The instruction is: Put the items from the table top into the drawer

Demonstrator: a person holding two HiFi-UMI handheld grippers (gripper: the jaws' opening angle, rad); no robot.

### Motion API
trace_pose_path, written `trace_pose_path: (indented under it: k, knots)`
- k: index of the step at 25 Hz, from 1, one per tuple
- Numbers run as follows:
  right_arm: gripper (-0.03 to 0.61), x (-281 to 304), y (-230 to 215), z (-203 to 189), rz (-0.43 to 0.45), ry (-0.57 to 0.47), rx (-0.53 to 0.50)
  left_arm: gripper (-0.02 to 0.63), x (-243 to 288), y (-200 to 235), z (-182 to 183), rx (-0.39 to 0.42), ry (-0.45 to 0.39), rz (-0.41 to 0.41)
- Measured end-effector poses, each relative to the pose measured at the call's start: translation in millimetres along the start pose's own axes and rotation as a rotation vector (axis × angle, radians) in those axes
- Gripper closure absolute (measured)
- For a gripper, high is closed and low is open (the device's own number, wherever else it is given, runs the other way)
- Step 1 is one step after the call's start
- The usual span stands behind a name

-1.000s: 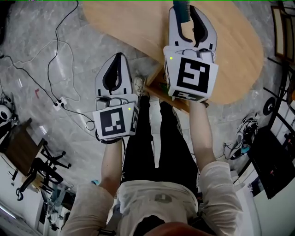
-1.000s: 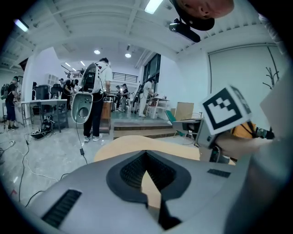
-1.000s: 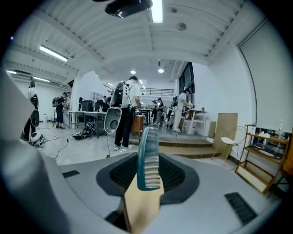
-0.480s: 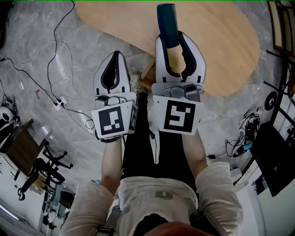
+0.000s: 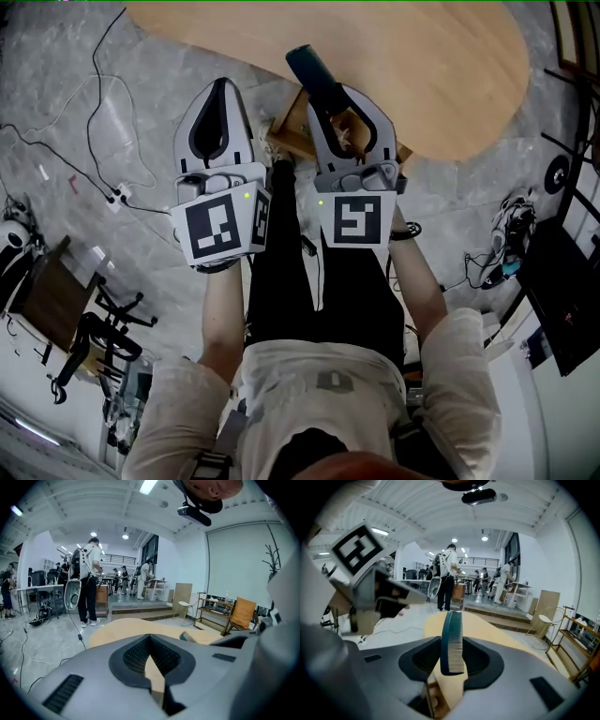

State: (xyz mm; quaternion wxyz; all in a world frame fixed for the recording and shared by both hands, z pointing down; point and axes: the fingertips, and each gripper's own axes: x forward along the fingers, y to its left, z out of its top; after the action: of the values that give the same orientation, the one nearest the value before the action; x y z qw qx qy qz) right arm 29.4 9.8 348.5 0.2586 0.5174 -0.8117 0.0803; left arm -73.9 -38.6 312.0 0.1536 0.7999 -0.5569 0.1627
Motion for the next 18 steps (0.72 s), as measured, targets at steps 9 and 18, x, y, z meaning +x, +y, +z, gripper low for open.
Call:
trace_pose_path:
  k: [9, 18]
  knots:
    - [0.427, -52, 43, -204, 0.206, 0.428, -0.085, 0.607, 13, -33, -8, 0.022, 0.038, -0.039]
    - [0.426, -45, 31, -348, 0.206, 0.779, -0.095, 0.607, 31, -73, -6, 0.062, 0.049, -0.104]
